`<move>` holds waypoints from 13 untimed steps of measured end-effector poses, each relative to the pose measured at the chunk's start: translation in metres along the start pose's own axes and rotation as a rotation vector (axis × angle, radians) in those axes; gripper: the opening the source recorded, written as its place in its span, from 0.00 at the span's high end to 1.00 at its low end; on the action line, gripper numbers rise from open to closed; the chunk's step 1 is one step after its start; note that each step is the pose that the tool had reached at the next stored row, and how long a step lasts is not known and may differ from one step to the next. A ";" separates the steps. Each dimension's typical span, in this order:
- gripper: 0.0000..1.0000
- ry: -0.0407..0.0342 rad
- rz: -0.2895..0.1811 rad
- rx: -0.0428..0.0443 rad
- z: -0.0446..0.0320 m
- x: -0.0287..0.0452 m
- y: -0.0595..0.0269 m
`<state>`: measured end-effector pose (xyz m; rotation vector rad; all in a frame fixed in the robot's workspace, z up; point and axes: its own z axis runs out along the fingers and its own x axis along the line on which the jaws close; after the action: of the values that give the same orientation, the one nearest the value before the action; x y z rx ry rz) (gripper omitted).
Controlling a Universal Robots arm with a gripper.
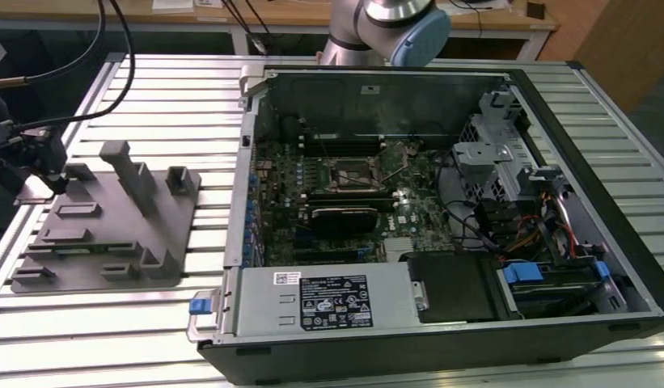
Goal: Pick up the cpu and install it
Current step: 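Pick up the cpu and move it towards the insertion slot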
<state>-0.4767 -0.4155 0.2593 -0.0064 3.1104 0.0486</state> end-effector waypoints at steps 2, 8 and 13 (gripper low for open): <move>0.45 -0.0004 0.000 0.0000 -0.0024 -0.0001 0.0001; 0.45 -0.0018 0.000 0.0000 -0.0094 -0.0003 0.0003; 0.45 -0.0027 0.000 -0.0001 -0.0148 -0.0004 0.0005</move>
<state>-0.4767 -0.4155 0.2741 -0.0064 3.1076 0.0488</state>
